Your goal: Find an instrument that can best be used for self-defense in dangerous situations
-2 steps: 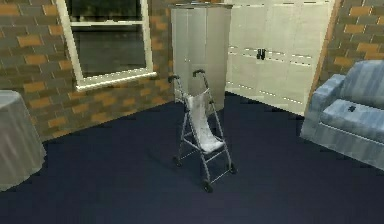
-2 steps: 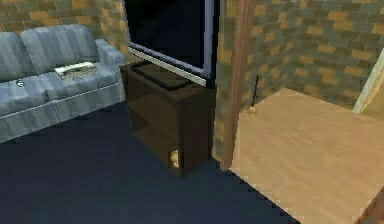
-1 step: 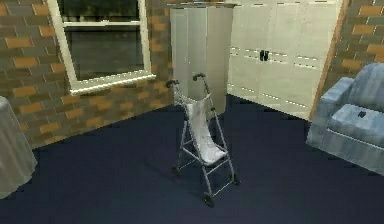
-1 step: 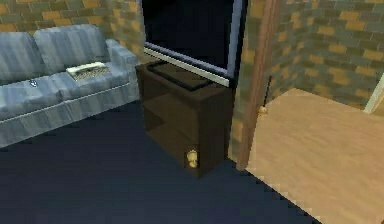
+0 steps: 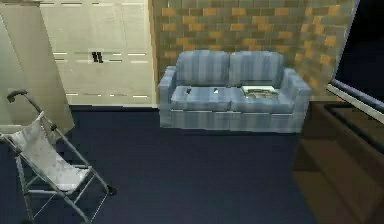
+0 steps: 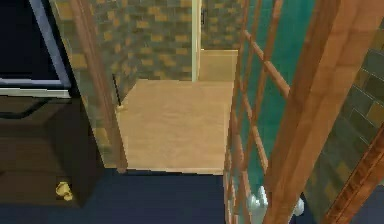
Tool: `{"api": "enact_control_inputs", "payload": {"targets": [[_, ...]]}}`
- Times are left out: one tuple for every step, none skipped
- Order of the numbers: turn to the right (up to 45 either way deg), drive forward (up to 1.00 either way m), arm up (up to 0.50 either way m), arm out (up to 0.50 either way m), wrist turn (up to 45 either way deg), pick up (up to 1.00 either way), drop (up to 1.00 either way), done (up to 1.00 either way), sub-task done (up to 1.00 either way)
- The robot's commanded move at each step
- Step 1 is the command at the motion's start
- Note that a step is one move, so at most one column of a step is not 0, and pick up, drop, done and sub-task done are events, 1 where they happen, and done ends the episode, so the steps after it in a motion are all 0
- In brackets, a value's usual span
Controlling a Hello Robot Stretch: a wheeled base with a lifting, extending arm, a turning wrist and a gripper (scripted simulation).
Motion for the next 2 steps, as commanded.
{"api": "enact_control_inputs", "payload": {"targets": [[45.0, 0.0, 0.0, 0.0, 0.0, 0.0, 0.0, 0.0, 0.0], [15.0, 0.0, 0.0, 0.0, 0.0, 0.0, 0.0, 0.0, 0.0]]}}
